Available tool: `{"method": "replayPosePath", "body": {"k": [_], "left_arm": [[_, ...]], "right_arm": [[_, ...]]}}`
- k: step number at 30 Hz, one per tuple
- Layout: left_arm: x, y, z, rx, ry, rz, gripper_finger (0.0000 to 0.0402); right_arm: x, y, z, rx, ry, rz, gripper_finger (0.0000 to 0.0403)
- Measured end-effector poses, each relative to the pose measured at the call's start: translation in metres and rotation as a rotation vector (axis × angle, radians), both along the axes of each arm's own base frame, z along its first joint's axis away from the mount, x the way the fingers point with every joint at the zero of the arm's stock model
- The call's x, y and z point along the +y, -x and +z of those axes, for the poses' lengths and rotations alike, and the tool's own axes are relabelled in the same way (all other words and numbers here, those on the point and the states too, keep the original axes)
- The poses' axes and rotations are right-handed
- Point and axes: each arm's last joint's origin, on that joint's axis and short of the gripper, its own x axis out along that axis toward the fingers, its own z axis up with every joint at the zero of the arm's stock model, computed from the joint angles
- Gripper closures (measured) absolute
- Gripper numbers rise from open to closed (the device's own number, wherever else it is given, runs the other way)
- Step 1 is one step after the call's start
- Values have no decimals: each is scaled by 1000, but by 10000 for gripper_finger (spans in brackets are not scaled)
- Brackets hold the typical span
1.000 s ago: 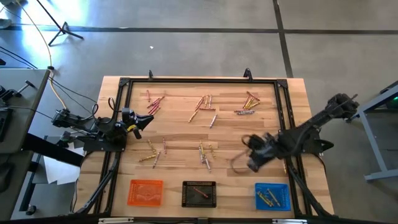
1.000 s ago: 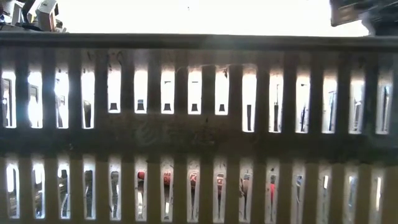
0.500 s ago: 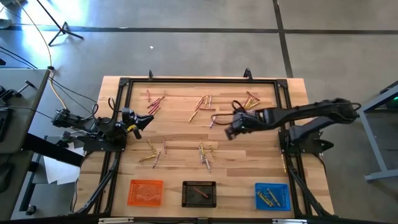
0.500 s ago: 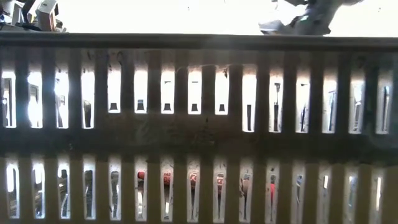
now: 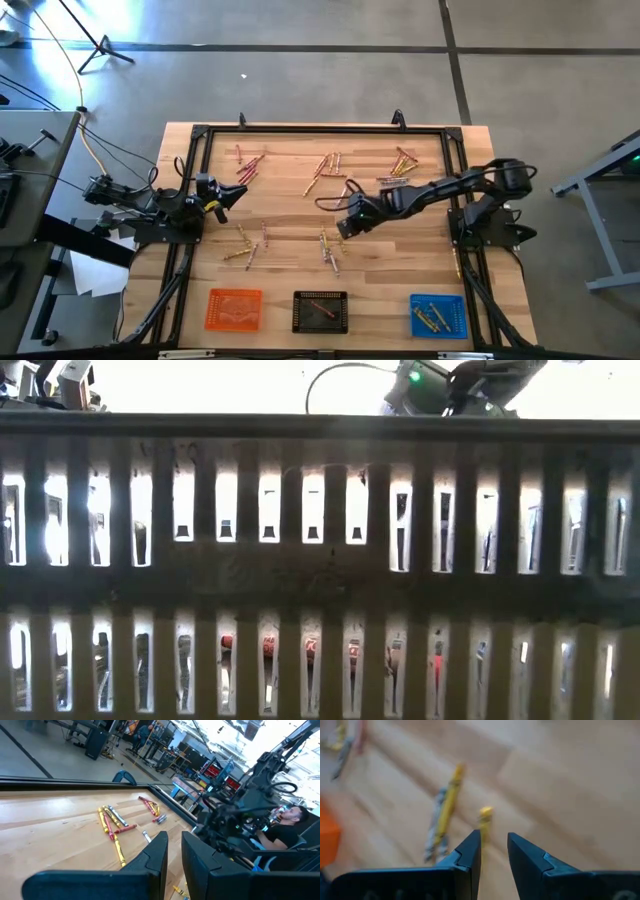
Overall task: Sort crayons
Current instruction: Put the yellow crayon into the blue bin
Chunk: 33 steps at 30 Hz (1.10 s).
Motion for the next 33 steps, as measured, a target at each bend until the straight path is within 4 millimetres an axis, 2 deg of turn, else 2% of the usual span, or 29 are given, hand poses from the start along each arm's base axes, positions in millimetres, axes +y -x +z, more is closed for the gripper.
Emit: {"method": "replayPosePath", "body": {"k": [4,12,19,28,33], "left_arm": [[0,0,0,0,0,0,357],[0,0,0,1,0,0,357],[0,0,0,1,0,0,357],[0,0,0,0,0,0,357],[0,0,0,0,0,0,357]], "right_arm": [[15,-6,-3,-43,-28,45,323],[35,-5,-18,9,-7,94,323],[36,-7,-34,49,36,105,323],[34,-8,-36,55,95,77,324],[32,-4,-38,101,158,45,344]]}}
